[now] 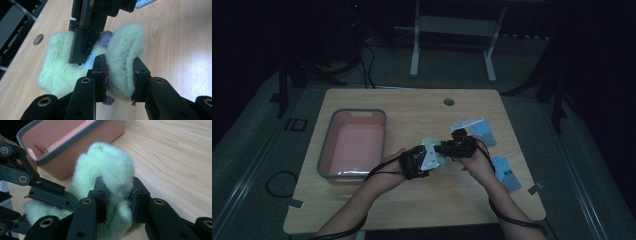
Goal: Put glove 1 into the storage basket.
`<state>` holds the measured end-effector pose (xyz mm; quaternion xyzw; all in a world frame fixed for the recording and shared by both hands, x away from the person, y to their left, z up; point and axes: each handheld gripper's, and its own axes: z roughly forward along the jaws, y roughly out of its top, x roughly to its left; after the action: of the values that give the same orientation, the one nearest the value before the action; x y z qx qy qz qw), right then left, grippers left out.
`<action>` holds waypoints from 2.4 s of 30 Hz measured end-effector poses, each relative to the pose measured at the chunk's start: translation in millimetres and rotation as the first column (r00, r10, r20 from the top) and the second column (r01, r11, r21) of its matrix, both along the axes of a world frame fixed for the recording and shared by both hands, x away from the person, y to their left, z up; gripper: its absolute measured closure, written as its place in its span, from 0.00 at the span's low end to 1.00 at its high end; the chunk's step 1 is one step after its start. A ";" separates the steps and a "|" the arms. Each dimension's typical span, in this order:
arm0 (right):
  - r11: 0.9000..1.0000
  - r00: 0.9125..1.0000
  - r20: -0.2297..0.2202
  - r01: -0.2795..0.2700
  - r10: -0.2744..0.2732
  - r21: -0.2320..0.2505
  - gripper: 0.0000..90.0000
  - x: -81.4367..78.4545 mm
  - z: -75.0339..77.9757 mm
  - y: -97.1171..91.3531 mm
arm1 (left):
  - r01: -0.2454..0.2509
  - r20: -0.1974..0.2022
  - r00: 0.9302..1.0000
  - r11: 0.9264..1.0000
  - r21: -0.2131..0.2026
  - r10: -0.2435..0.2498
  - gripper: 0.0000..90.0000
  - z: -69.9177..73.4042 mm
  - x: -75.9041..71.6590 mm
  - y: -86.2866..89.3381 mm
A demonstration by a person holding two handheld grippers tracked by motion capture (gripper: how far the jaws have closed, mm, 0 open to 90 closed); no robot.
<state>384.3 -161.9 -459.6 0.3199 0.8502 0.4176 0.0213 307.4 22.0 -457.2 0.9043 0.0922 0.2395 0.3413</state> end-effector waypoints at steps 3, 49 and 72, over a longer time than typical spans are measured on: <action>1.000 1.000 0.004 -0.005 0.005 -0.004 0.79 1.1 2.4 5.6 | -0.009 -0.002 1.000 1.000 0.003 0.009 0.79 2.7 0.2 5.4; 0.987 0.987 0.021 -0.161 0.160 0.013 0.79 19.4 25.2 199.8 | -0.164 0.024 0.986 0.982 0.091 0.162 0.79 19.7 -7.0 180.6; 0.992 0.992 -0.075 -0.104 0.098 -0.076 0.79 29.4 -23.0 232.6 | -0.159 -0.066 0.983 0.971 0.177 0.172 0.78 -23.7 12.3 202.3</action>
<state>413.7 70.7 -482.6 0.2901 0.8815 0.3723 -0.0172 319.7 224.2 -480.9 0.9283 0.1602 0.2374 0.2374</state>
